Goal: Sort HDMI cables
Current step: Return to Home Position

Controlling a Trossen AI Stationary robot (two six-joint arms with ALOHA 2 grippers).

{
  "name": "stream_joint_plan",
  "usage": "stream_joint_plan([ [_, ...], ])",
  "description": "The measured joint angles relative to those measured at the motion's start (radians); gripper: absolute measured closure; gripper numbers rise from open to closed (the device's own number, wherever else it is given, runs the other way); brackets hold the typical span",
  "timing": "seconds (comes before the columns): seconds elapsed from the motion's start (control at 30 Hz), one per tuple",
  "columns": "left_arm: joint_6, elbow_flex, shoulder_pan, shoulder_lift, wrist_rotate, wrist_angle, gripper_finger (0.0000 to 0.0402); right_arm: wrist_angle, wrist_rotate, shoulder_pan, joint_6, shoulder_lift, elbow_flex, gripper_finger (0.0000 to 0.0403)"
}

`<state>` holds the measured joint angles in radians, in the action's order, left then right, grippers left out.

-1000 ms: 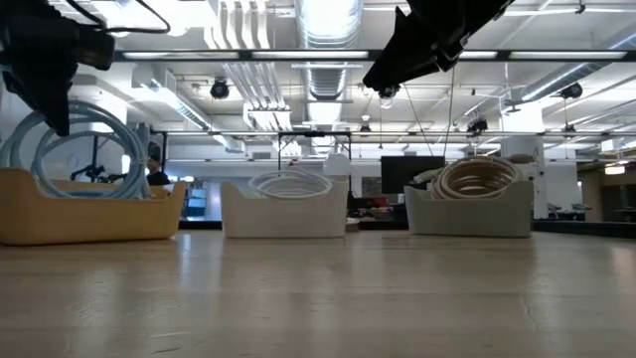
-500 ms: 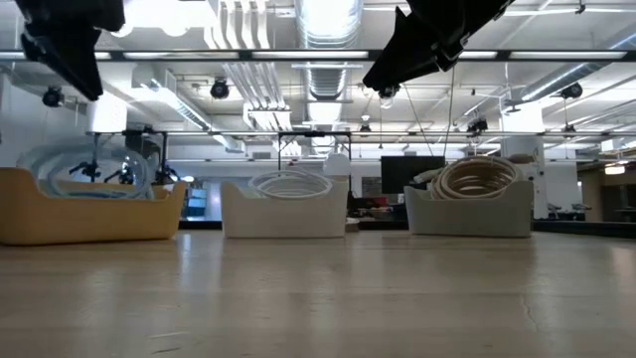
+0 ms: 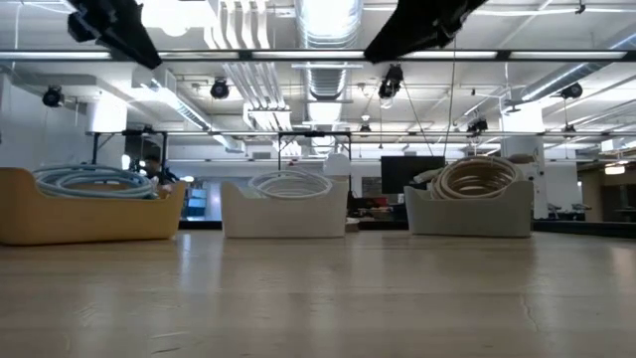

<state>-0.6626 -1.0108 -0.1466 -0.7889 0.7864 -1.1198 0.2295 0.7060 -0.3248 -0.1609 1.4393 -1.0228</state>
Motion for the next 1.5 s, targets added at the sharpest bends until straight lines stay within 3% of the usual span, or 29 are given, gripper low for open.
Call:
stream_joint_plan([
  [0.17,0.087,0.0,0.0,-0.01,-0.002,0.066,0.0337,0.011,-0.007,0.004,0.044,-0.113,0.021,0.0274],
  [0.33,0.145,0.001,-0.001,0.014,0.008,0.065,0.039,0.07,-0.09,0.005,0.015,-0.278,0.113,0.0286],
  [0.5,0.209,0.001,-0.005,0.064,0.019,0.078,0.0395,0.057,-0.15,0.013,0.008,-0.478,0.227,0.0299],
  [0.6,0.33,0.028,-0.02,0.093,0.008,0.168,0.0398,0.012,-0.22,0.034,0.039,-0.595,0.307,0.0305],
  [0.77,0.579,0.124,-0.032,0.148,-0.197,0.427,0.0399,-0.121,-0.398,0.082,0.113,-0.765,0.452,0.0312],
  [1.1,0.813,0.344,-0.032,0.371,-0.47,0.742,0.04,-0.136,-0.455,0.117,0.142,-1.041,0.613,0.0316],
  [1.3,0.82,0.461,-0.032,0.566,-0.489,0.843,0.0401,-0.141,-0.488,0.117,0.164,-1.172,0.668,0.0322],
  [1.5,0.785,0.574,-0.032,0.746,-0.51,0.834,0.0401,-0.14,-0.524,0.116,0.145,-1.274,0.741,0.033],
])
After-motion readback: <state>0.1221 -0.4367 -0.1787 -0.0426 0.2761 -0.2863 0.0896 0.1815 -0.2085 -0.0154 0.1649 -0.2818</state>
